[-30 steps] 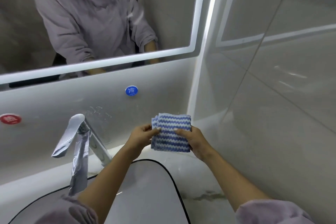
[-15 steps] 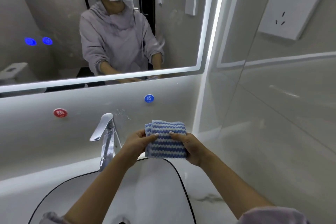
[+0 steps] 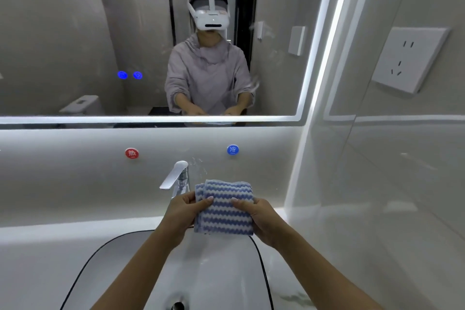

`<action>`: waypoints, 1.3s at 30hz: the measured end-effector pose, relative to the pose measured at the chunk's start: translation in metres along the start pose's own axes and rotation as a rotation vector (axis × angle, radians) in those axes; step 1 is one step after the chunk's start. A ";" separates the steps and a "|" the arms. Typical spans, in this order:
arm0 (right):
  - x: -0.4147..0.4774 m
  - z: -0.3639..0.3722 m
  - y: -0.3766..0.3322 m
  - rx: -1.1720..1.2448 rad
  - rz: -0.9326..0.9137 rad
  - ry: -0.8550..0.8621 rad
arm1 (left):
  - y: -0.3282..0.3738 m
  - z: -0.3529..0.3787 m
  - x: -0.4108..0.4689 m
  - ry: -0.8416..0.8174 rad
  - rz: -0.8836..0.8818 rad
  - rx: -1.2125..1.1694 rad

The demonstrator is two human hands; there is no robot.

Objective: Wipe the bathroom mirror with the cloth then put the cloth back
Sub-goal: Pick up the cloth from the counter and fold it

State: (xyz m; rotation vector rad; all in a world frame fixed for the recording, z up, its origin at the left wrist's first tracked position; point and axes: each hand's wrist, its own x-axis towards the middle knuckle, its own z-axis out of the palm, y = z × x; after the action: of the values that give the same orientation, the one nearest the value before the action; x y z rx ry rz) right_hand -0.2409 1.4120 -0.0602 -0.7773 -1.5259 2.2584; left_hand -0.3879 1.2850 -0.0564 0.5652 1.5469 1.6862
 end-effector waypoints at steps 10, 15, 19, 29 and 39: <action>-0.010 0.023 -0.001 -0.067 0.012 -0.051 | 0.002 -0.013 -0.040 0.134 0.071 -0.028; -0.016 0.043 0.000 -0.085 -0.013 -0.036 | 0.010 -0.024 -0.055 0.162 0.110 -0.001; -0.019 0.064 0.005 -0.092 -0.029 -0.033 | 0.016 -0.044 -0.067 0.164 0.127 0.026; -0.031 0.164 0.039 -0.078 -0.076 -0.030 | 0.026 -0.138 -0.111 0.142 0.160 0.038; -0.056 0.326 0.101 -0.060 -0.061 -0.007 | 0.039 -0.295 -0.180 0.129 0.153 0.079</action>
State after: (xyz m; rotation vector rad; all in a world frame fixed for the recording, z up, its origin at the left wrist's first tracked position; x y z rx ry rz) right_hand -0.3832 1.0966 -0.0445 -0.7296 -1.6045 2.1829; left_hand -0.5104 0.9600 -0.0371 0.6409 1.7052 1.8129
